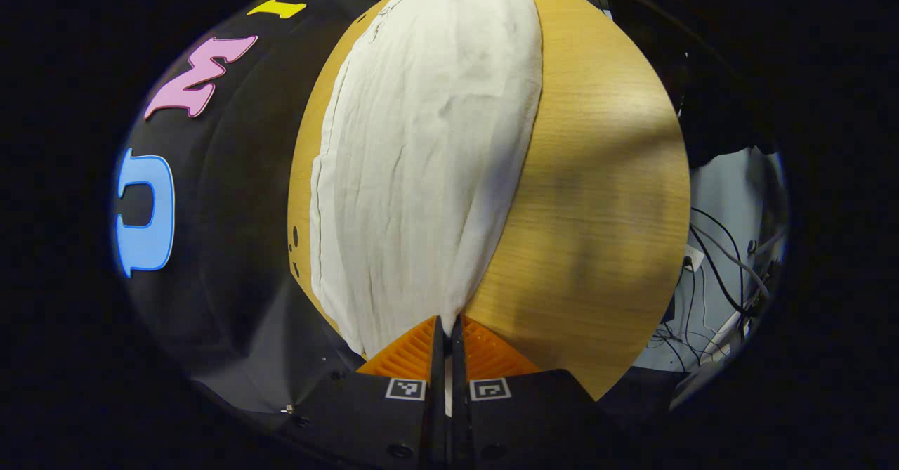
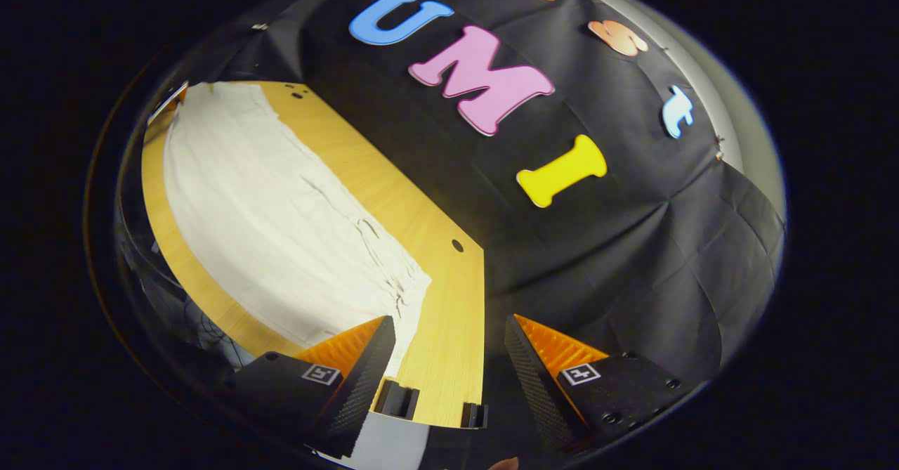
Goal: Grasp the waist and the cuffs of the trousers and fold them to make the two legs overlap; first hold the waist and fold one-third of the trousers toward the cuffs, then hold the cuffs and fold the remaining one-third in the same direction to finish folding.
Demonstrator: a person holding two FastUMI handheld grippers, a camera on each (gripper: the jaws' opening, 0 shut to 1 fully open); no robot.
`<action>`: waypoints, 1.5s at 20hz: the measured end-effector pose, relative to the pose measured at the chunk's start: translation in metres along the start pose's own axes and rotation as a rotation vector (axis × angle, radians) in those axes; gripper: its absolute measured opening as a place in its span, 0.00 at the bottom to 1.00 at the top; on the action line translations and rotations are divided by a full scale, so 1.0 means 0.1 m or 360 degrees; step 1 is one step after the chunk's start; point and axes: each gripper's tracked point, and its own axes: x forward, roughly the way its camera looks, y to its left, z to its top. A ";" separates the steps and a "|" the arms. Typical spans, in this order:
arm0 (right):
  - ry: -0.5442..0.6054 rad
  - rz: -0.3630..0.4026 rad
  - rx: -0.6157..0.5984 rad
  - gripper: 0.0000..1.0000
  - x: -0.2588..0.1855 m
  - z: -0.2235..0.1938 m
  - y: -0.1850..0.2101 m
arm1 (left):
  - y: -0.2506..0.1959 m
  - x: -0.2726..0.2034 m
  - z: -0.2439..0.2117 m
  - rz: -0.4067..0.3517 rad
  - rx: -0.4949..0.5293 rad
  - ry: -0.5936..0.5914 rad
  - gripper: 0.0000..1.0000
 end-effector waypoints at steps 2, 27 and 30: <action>0.0013 0.0091 -0.0201 0.96 0.17 -0.18 0.17 | -0.01 -0.01 0.01 -0.0043 -0.0058 0.0016 0.07; 0.0077 0.0837 -0.0917 0.06 1.06 -1.17 1.21 | 0.11 0.08 -0.03 -0.0140 -0.0166 0.0130 0.06; 0.0055 0.0766 -0.0859 0.06 0.98 -1.01 1.10 | 0.10 0.08 -0.07 -0.0165 -0.0124 0.0156 0.06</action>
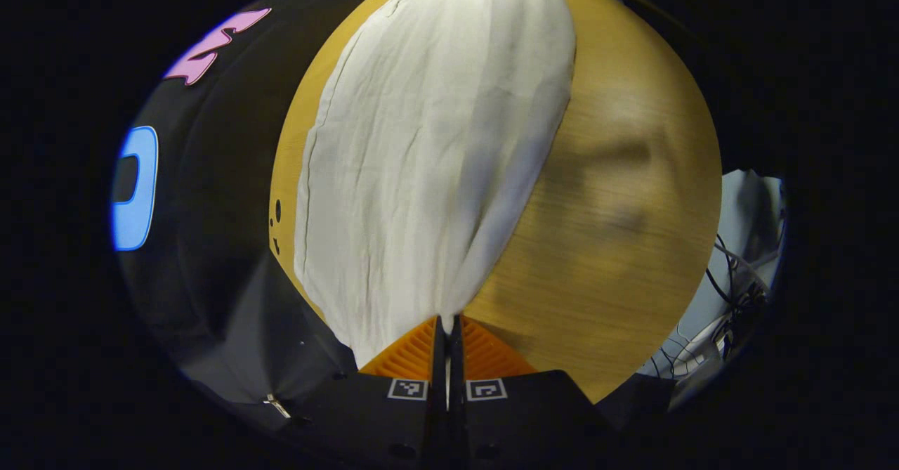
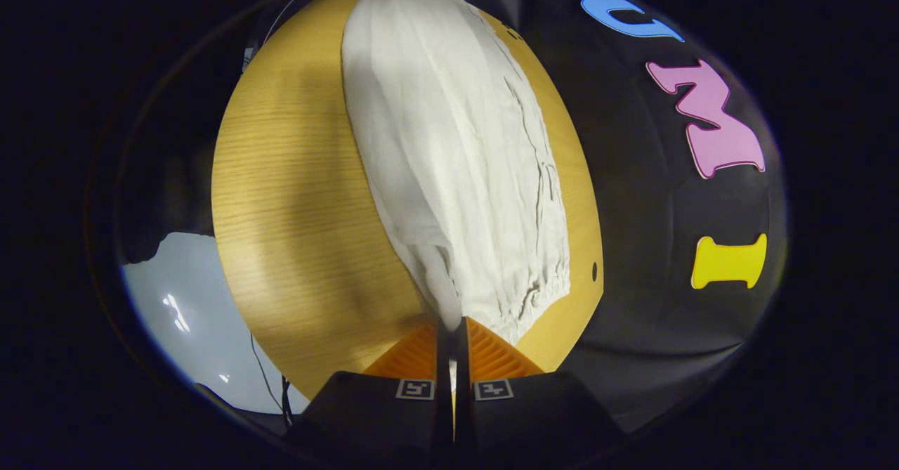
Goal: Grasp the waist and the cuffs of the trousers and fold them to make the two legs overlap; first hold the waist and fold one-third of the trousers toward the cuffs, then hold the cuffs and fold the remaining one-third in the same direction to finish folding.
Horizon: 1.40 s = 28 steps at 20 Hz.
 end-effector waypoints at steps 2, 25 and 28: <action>-0.0019 -0.0062 0.0080 0.06 -0.12 0.06 -0.16 | 0.05 -0.08 0.02 -0.0004 -0.0056 -0.0011 0.06; -0.0027 -0.0224 0.0460 0.05 0.93 0.37 -1.72 | 1.98 0.43 0.49 0.0024 -0.0543 -0.0039 0.05; 0.0016 -0.0107 0.0317 0.06 1.16 0.29 -1.51 | 2.01 0.69 0.51 -0.0031 -0.0450 -0.0005 0.06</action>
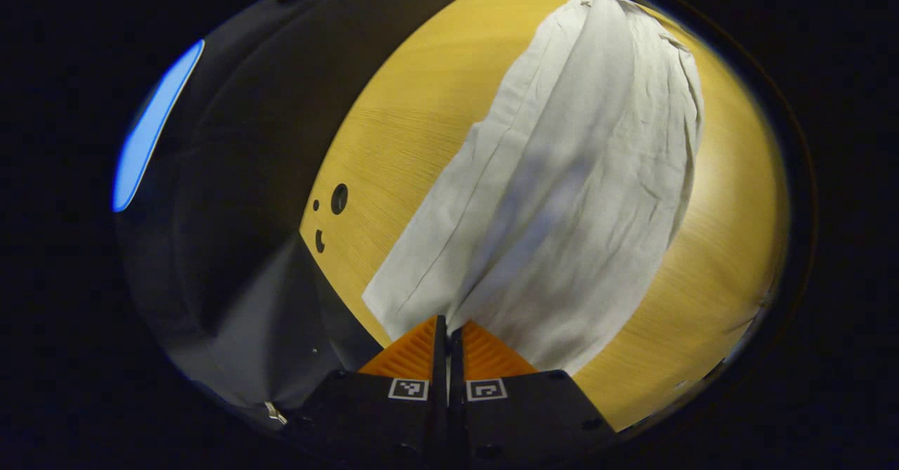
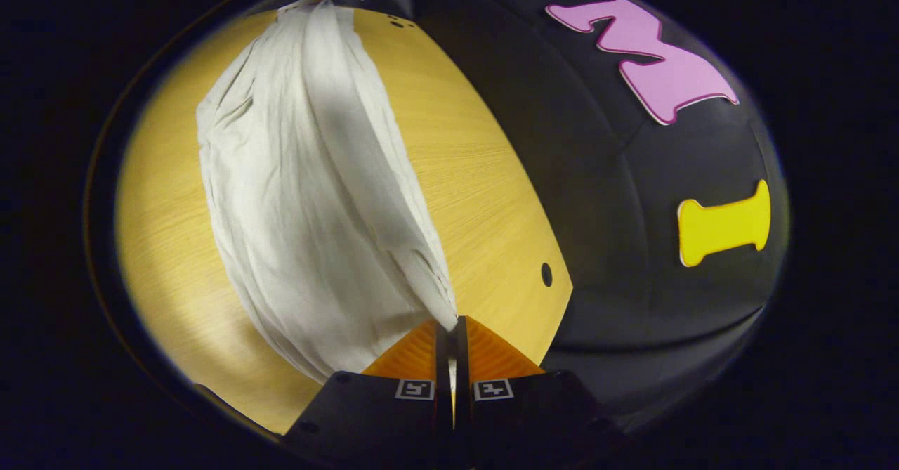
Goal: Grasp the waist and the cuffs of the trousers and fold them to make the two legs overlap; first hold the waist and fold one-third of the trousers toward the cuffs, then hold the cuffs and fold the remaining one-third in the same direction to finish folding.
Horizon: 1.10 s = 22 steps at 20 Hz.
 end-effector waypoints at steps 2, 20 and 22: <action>0.0023 0.0025 -0.0078 0.01 0.14 -0.05 0.06 | 0.02 0.15 0.05 -0.0006 0.0064 0.0019 0.06; 0.0074 -0.0205 -0.0256 0.60 0.18 -0.09 -0.08 | 0.30 0.33 -0.38 0.0235 0.0456 0.0135 0.98; 0.0126 -0.0237 -0.0251 0.57 0.01 -0.26 -0.10 | 0.34 0.28 -0.52 0.0239 0.0424 0.0141 0.98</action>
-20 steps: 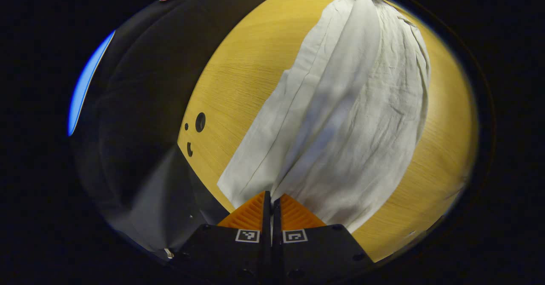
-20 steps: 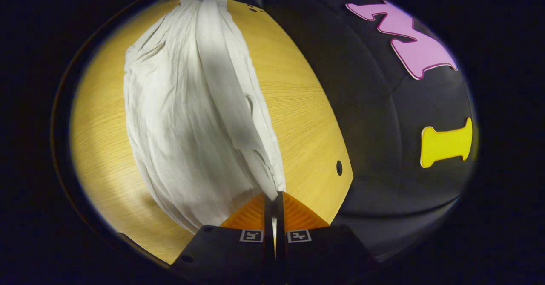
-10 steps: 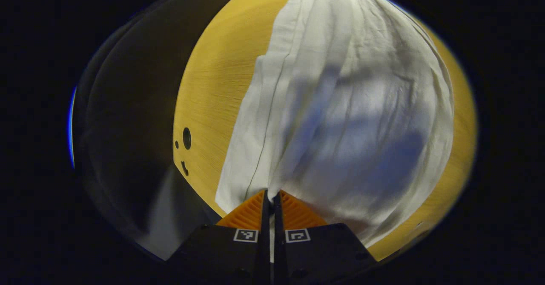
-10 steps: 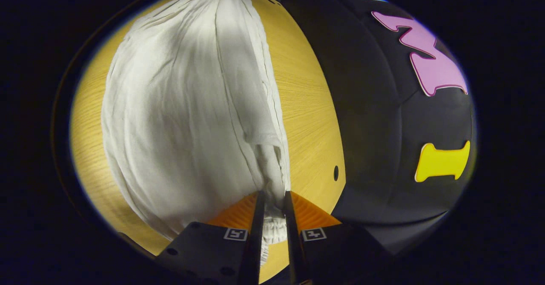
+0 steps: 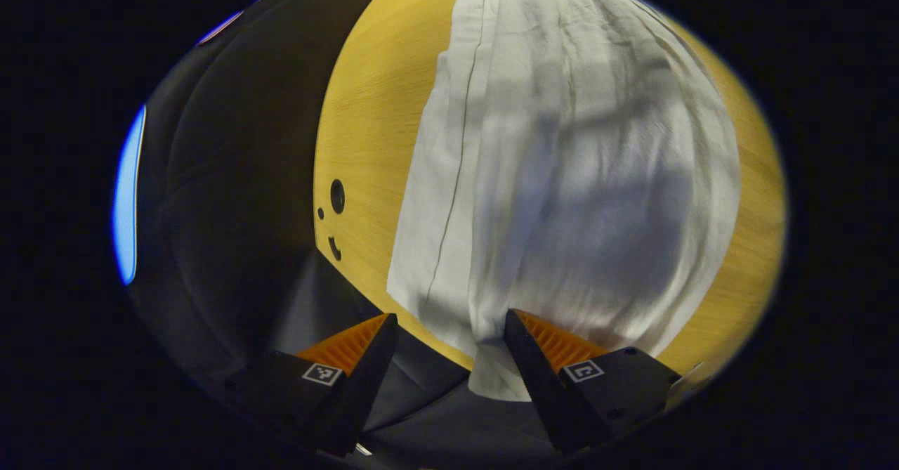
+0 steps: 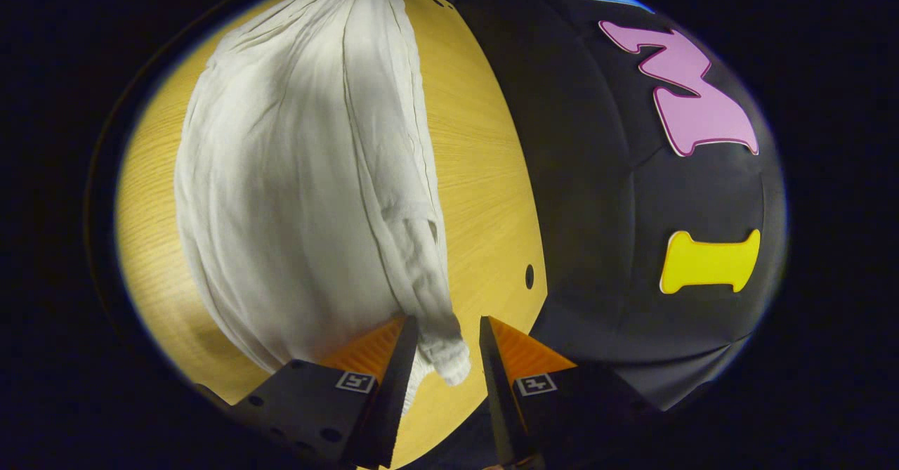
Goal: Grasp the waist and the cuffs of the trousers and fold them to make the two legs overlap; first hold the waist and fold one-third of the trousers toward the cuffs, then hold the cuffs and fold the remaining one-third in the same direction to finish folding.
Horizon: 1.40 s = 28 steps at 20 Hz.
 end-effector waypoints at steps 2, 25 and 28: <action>0.0082 -0.0057 0.0033 0.63 -0.18 -0.27 -0.07 | -0.03 -0.01 -0.19 -0.0005 -0.0006 0.0007 0.98; 0.0242 0.0023 0.3007 0.75 -0.99 0.11 0.50 | -0.62 -1.10 0.11 -0.0012 -0.2202 -0.0425 0.97; 0.0282 -0.0003 0.3192 0.82 -0.82 0.03 0.53 | -0.59 -1.12 0.26 -0.0127 -0.2640 -0.0583 0.97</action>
